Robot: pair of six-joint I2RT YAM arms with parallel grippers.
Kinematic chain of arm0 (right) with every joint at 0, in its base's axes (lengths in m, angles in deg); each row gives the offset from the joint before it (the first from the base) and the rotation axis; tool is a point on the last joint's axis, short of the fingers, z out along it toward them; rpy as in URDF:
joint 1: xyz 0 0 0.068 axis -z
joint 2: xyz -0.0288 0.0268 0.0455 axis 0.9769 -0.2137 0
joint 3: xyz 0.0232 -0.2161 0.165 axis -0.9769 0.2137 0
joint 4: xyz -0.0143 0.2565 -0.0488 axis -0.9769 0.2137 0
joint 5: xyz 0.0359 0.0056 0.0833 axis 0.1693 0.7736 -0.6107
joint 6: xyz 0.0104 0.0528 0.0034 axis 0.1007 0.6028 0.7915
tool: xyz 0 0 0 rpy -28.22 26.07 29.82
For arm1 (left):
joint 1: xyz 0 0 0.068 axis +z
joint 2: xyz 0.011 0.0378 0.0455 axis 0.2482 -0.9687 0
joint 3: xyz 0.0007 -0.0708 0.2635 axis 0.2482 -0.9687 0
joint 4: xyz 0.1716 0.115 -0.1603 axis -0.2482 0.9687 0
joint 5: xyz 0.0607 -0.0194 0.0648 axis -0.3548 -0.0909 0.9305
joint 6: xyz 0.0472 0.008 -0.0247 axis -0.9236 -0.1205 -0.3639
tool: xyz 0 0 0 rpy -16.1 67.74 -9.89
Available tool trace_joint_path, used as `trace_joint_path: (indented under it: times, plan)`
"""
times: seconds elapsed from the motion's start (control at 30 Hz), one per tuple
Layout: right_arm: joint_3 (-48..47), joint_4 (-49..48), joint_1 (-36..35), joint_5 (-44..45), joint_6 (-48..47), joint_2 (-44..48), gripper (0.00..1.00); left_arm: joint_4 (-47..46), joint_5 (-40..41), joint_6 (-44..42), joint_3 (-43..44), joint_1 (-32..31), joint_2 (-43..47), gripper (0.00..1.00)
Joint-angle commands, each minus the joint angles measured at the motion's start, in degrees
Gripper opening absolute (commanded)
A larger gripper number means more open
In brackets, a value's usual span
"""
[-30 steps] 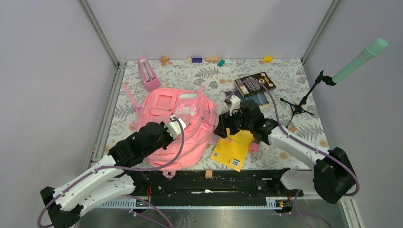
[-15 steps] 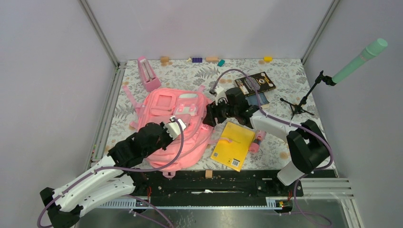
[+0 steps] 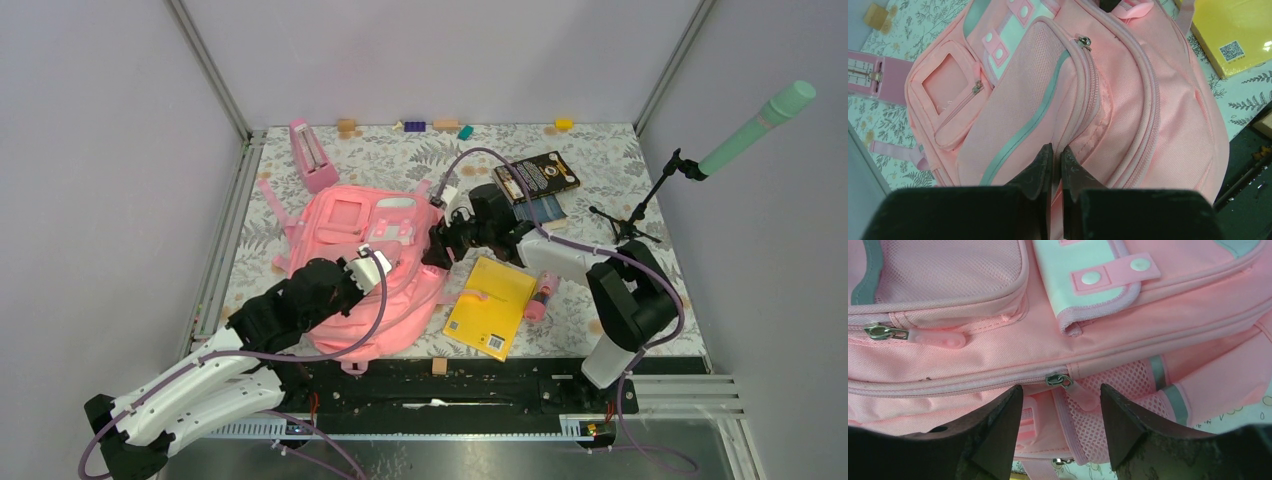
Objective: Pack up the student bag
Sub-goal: Unzip the student bag at the center of the board.
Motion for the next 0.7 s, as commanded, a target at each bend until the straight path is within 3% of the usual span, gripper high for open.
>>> trace_joint_path:
  times: [0.0, 0.13, 0.43, 0.5, 0.67]
  plan:
    - [-3.73, 1.74, 0.05, -3.72, -4.16, -2.27, 0.63, -7.17, 2.23, -0.40, 1.24, 0.35, 1.33, 0.00]
    - [-4.08, 1.75, 0.01, -5.76, -3.69, -3.88, 0.53, -7.19, 2.25, -0.40, 1.23, 0.41, 1.49, 0.00]
    - [-6.08, 5.18, 0.01, -6.47, -2.62, -4.77, 0.15, -7.26, 2.33, -0.40, 1.30, 0.36, 1.38, 0.00]
    - [-6.34, 6.26, -0.02, -5.34, -2.58, -4.38, 0.02, -7.26, 2.34, -0.40, 1.23, 0.37, 1.40, 0.00]
    - [-6.19, 8.26, -0.02, -1.58, -2.29, -2.84, 0.00, -7.26, 2.64, -0.40, 1.23, 0.36, 1.33, 0.00]
